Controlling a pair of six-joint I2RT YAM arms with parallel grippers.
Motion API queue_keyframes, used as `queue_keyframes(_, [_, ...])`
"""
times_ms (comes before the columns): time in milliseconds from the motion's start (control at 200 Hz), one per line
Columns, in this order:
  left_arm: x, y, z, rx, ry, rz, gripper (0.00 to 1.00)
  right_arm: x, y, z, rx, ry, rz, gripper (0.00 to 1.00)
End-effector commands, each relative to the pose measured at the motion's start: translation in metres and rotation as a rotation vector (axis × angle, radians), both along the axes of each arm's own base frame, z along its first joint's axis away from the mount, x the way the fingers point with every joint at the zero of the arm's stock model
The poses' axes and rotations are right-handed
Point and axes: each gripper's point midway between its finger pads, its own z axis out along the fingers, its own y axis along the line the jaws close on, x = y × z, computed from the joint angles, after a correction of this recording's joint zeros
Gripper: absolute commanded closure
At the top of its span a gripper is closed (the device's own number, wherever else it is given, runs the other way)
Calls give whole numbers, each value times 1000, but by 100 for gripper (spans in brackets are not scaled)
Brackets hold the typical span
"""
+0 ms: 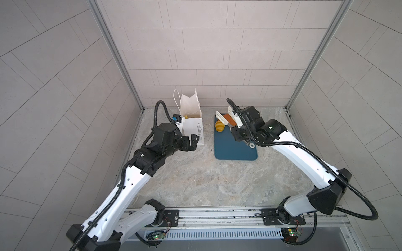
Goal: Place the fake bread into the paper bag
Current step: 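Withdraw the tongs from the bag back over the tray with right gripper, then lower open tongs around the last striped bun on the tray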
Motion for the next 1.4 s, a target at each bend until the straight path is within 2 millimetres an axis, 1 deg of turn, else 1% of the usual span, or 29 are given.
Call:
queue_keyframes(0, [3, -2, 17, 2, -53, 2, 0, 8, -6, 8, 16, -44, -46, 45])
queue_keyframes(130, [2, -8, 13, 14, -46, -14, 0, 14, -12, -20, -35, 18, -90, 45])
queue_keyframes(190, [2, -11, 10, 21, -39, -24, 0, 17, -13, -38, -56, 62, -108, 45])
queue_keyframes(310, [2, -9, 7, 33, -38, -18, 0, 21, -13, -67, -90, 140, -131, 46])
queue_keyframes(390, [2, -8, 5, 39, -35, -11, 0, 26, -9, -86, -107, 176, -134, 46])
queue_keyframes(801, [1, -1, -4, 72, -24, 7, 0, 62, 8, -147, -127, 267, -199, 44])
queue_keyframes(946, [1, 1, -7, 87, -25, 12, 0, 74, 9, -158, -143, 266, -237, 43])
queue_keyframes(1126, [1, 2, -9, 94, -24, 14, 0, 90, 13, -164, -136, 254, -276, 42])
queue_keyframes(1296, [1, 2, -10, 97, -24, 13, 0, 99, 19, -175, -136, 268, -297, 41])
queue_keyframes(1391, [1, 3, -10, 101, -26, 16, 0, 104, 18, -180, -150, 270, -311, 41])
